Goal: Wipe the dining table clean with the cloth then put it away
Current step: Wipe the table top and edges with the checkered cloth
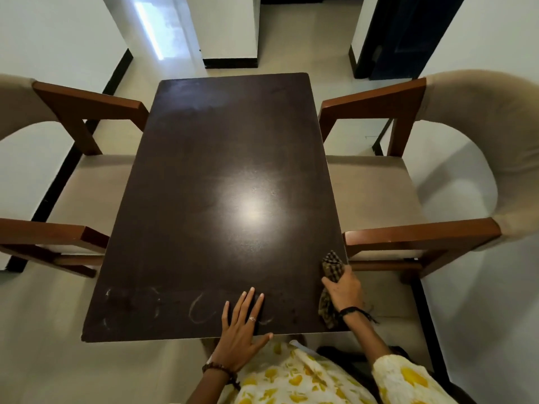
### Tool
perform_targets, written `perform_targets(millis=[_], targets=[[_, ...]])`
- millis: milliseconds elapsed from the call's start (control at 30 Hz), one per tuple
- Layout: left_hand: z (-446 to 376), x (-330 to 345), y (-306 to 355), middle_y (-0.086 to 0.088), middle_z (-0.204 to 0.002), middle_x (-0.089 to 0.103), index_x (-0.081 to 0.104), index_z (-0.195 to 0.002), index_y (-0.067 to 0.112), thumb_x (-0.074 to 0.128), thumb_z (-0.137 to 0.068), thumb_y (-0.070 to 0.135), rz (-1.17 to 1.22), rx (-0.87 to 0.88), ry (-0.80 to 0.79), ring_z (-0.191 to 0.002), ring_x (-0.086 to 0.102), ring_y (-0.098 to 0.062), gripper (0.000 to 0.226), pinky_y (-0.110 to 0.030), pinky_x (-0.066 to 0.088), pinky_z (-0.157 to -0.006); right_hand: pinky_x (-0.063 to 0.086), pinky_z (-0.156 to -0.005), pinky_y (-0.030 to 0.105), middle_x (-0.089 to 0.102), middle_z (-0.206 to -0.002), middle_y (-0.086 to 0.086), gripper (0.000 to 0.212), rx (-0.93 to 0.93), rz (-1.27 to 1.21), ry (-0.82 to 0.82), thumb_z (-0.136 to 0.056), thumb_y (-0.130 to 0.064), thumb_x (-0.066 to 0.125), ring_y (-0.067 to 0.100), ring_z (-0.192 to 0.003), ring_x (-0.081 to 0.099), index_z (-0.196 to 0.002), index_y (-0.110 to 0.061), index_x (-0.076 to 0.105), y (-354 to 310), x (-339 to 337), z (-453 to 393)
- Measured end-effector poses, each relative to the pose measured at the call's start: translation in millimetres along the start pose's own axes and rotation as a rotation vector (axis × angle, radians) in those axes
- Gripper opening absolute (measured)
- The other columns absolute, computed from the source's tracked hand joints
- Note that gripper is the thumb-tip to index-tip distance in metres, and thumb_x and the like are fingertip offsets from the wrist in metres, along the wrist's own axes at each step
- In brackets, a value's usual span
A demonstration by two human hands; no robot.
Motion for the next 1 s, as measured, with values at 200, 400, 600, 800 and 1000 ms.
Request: perform_targets(millis=[200, 400, 600, 800, 1000], targets=[[36.8, -11.0, -80.4, 0.001, -0.155, 0.0, 0.015, -0.146, 0.023, 0.028, -0.086, 0.068, -0.044, -0.117, 0.013, -0.141, 0.003, -0.018, 0.077, -0.047, -0.003, -0.11, 0.043, -0.092, 0.04, 0.055, -0.124, 0.02, 0.051, -0.043, 0.26, 0.024, -0.086, -0.033, 0.06, 0.037, -0.113, 0.053, -0.122, -0.003, 0.041, -41.3, 32.9, 30.3], [66.6, -26.0, -137.1, 0.003, -0.155, 0.006, 0.016, -0.146, 0.028, 0.021, -0.091, 0.061, -0.081, -0.114, -0.055, -0.14, 0.008, -0.019, 0.064, -0.048, 0.003, -0.109, 0.047, -0.086, 0.036, 0.059, -0.118, 0.014, 0.048, -0.173, 0.395, -0.097, -0.09, -0.043, 0.05, 0.031, -0.107, 0.059, -0.12, -0.008, 0.037, -118.0, 126.9, 74.9], [68.7, -37.5, -175.1, 0.001, -0.155, 0.009, 0.024, -0.144, 0.024, 0.03, -0.089, 0.06, -0.119, 0.006, -0.076, -0.139, 0.014, -0.018, 0.066, -0.05, 0.007, -0.108, 0.047, -0.085, 0.036, 0.055, -0.124, 0.012, 0.047, -0.265, 0.464, -0.211, -0.09, -0.043, 0.049, 0.029, -0.11, 0.058, -0.123, -0.013, 0.035, -183.7, 214.7, 120.7], [71.7, -57.6, -230.4, -0.004, -0.153, 0.014, 0.022, -0.145, 0.019, 0.032, -0.082, 0.072, -0.104, 0.044, -0.041, -0.139, 0.013, -0.021, 0.083, -0.049, 0.004, -0.109, 0.044, -0.091, 0.038, 0.055, -0.126, 0.014, 0.051, -0.188, 0.401, -0.184, -0.091, -0.041, 0.049, 0.033, -0.114, 0.054, -0.128, -0.01, 0.035, -175.4, 198.2, 117.6], [95.1, -73.6, -287.4, -0.006, -0.153, 0.01, 0.018, -0.146, 0.016, 0.038, -0.072, 0.08, 0.018, -0.131, -0.039, -0.141, 0.005, -0.02, 0.1, -0.041, -0.004, -0.112, 0.044, -0.088, 0.041, 0.058, -0.12, 0.02, 0.048, 0.022, 0.353, 0.001, -0.09, -0.036, 0.053, 0.038, -0.109, 0.056, -0.122, -0.003, 0.038, -152.5, 166.7, 105.8]])
Point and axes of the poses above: each hand's wrist, its own z-axis away from the middle knuckle, its own x-axis out of the palm, y = z × x, the point moved 9 cm from there along -z, towards the middle knuckle
